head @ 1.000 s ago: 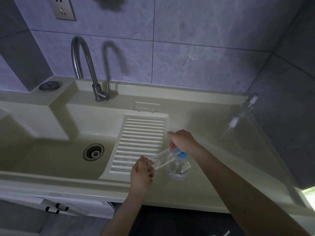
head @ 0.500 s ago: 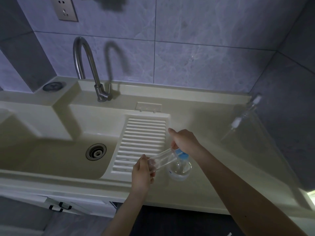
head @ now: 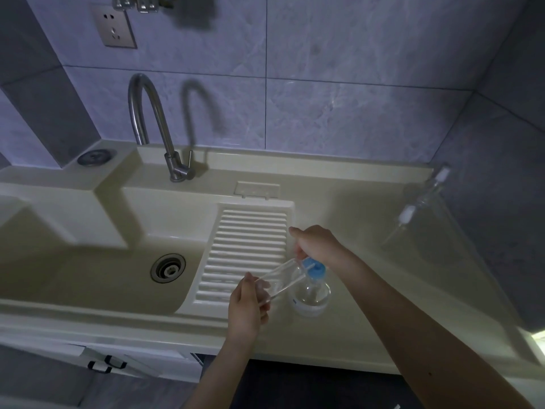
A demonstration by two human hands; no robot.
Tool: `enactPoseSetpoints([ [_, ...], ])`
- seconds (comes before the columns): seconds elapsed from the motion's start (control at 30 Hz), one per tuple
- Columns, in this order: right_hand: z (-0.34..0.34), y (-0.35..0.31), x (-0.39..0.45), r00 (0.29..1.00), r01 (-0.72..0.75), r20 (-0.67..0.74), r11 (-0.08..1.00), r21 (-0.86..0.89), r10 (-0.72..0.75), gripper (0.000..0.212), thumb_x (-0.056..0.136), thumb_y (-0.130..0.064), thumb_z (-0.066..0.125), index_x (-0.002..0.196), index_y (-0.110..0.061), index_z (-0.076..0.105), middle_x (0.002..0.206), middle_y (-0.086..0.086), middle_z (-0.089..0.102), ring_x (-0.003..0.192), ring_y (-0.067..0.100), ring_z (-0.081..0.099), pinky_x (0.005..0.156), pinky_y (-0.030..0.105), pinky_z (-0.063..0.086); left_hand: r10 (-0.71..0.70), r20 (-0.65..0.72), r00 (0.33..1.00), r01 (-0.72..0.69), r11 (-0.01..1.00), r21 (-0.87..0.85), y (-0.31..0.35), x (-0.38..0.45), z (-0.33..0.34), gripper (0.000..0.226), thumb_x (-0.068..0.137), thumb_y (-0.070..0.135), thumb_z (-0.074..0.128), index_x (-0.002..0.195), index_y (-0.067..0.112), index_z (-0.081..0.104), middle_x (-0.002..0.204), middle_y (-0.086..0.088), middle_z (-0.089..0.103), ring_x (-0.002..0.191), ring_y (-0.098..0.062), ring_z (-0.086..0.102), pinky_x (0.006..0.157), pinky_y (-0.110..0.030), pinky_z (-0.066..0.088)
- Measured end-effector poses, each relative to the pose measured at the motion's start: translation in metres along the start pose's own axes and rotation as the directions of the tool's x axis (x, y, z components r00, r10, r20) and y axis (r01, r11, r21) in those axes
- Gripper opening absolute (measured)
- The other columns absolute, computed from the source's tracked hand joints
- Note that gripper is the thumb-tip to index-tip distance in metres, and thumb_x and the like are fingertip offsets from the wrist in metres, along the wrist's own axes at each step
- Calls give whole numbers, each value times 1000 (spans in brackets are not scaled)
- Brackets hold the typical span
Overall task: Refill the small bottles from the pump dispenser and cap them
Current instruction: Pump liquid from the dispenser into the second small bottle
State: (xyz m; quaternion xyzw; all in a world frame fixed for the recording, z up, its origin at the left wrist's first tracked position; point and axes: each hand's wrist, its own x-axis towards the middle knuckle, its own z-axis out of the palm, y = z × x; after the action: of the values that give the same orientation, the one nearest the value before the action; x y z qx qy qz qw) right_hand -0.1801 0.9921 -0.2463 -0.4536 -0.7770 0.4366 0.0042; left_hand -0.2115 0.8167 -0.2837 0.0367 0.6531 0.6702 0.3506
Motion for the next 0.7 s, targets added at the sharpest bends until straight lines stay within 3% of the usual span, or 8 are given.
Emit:
enactPoseSetpoints([
  [0.23, 5, 7, 3, 988, -12, -150, 969, -247, -26, 52, 76, -45, 27, 76, -13, 68, 79, 1, 73, 73, 22, 65, 77, 30, 52, -9, -15, 1000, 10, 999, 46, -1, 1, 2, 43, 102, 32, 30, 77, 6, 53, 56, -4, 42, 37, -6, 35, 39, -18, 27],
  [0.43, 8, 7, 0, 982, -15, -184, 965, -263, -35, 51, 81, -43, 28, 76, -13, 69, 80, 2, 72, 73, 22, 64, 70, 28, 48, 4, -3, 1000, -4, 999, 53, -2, -2, 0, 43, 103, 31, 29, 75, 7, 52, 49, 1, 40, 36, -4, 35, 39, -18, 26],
  [0.5, 8, 7, 0, 986, -26, -167, 970, -243, -15, 53, 85, -46, 28, 79, -13, 68, 84, 1, 72, 77, 22, 65, 73, 29, 49, 13, 5, 1000, -14, 999, 49, -2, -3, -1, 44, 103, 30, 28, 75, 6, 53, 50, 0, 39, 35, -4, 35, 39, -18, 26],
  [0.63, -3, -3, -10, 996, -88, 36, 996, 25, 87, 72, 93, -64, 23, 93, -11, 71, 92, 1, 63, 90, 19, 57, 88, 33, 41, 33, 31, 999, -34, 998, 44, 1, -5, -2, 47, 103, 30, 27, 67, 9, 48, 52, -2, 39, 33, -3, 33, 37, -17, 26],
  [0.7, -9, -9, -18, 990, -114, 79, 993, 16, 113, 75, 94, -66, 21, 103, -8, 69, 94, 2, 55, 92, 19, 51, 86, 32, 34, 44, 39, 998, -46, 998, 49, 2, -5, -2, 46, 103, 29, 27, 67, 10, 47, 55, -3, 39, 33, -3, 33, 37, -17, 26],
])
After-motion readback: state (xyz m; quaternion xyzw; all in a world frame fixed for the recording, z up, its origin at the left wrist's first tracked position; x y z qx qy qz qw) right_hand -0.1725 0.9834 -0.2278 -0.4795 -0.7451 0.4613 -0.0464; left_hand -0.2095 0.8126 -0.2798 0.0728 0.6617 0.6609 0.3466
